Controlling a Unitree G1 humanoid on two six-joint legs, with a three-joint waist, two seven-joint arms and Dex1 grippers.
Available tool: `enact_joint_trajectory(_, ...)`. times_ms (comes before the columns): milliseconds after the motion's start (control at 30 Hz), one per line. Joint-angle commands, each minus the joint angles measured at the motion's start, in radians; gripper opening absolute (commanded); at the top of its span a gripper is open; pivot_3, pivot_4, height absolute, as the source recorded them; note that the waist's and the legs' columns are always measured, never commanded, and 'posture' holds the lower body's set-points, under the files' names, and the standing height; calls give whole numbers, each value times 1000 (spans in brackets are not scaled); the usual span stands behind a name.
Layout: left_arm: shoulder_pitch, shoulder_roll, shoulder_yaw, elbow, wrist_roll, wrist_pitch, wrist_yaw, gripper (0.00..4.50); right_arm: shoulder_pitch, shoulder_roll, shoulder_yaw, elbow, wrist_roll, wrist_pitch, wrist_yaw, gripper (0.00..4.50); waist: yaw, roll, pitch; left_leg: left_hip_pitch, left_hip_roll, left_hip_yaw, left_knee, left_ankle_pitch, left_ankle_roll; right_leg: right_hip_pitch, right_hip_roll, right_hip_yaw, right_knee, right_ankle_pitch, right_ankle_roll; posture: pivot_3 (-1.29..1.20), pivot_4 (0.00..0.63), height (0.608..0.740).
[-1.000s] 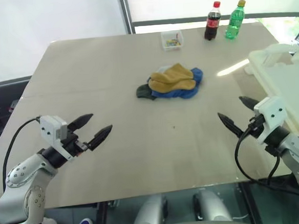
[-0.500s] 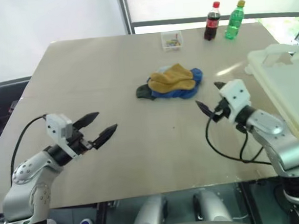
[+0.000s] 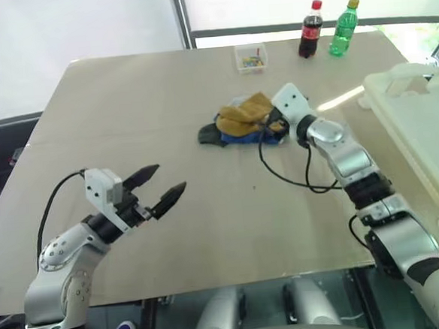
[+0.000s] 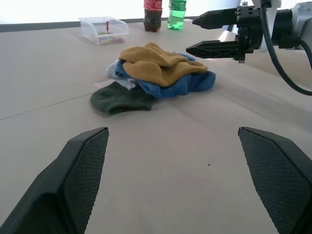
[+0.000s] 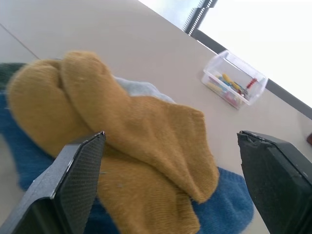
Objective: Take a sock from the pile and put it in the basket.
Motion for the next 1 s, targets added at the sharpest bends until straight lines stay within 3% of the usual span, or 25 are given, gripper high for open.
enact_joint_trajectory(33, 4, -3, 9, -49, -2, -20, 10, 4500, -74, 17, 4, 143, -50, -108, -32, 4454, -5, 0, 0, 0, 0, 0, 0, 0, 0, 0, 0, 0, 0, 0, 0, 0, 150, 740)
enact_joint_trajectory(333, 25, -1, 29, -58, -5, -32, 15, 4500, -191, 74, 31, 494, -169, -286, -141, 4454, -26, 0, 0, 0, 0, 1, 0, 0, 0, 0, 1, 1, 1, 0, 0, 0, 150, 740)
enact_joint_trajectory(433, 35, -2, 33, -60, -6, -37, 13, 4500, -218, 91, 16, 552, -185, -313, -203, 3675, -30, 0, 0, 1, 1, 1, 0, 0, 0, 0, 1, 1, 1, 0, 0, 0, 150, 740)
enact_joint_trajectory(467, 36, -2, 33, -60, -6, -38, 13, 4500, -224, 96, 15, 566, -190, -323, -218, 3063, -30, 0, 0, 1, 1, 1, 0, 0, 0, 0, 1, 1, 1, 0, 0, 0, 150, 740)
enact_joint_trajectory(700, 46, 0, 36, -62, -10, -45, 18, 4500, -231, 121, 36, 622, -245, -359, -247, 87, -36, 1, 0, 1, 1, 1, 0, 0, 0, 0, 2, 2, 1, 0, 0, 0, 150, 740)
enact_joint_trajectory(1000, 49, -9, 29, -53, -4, -55, 26, 4500, -163, 135, -12, 562, -184, -383, -75, 87, -44, 1, 0, 1, 1, 0, 0, 0, 0, 0, 2, 2, 1, 0, 0, 0, 150, 740)
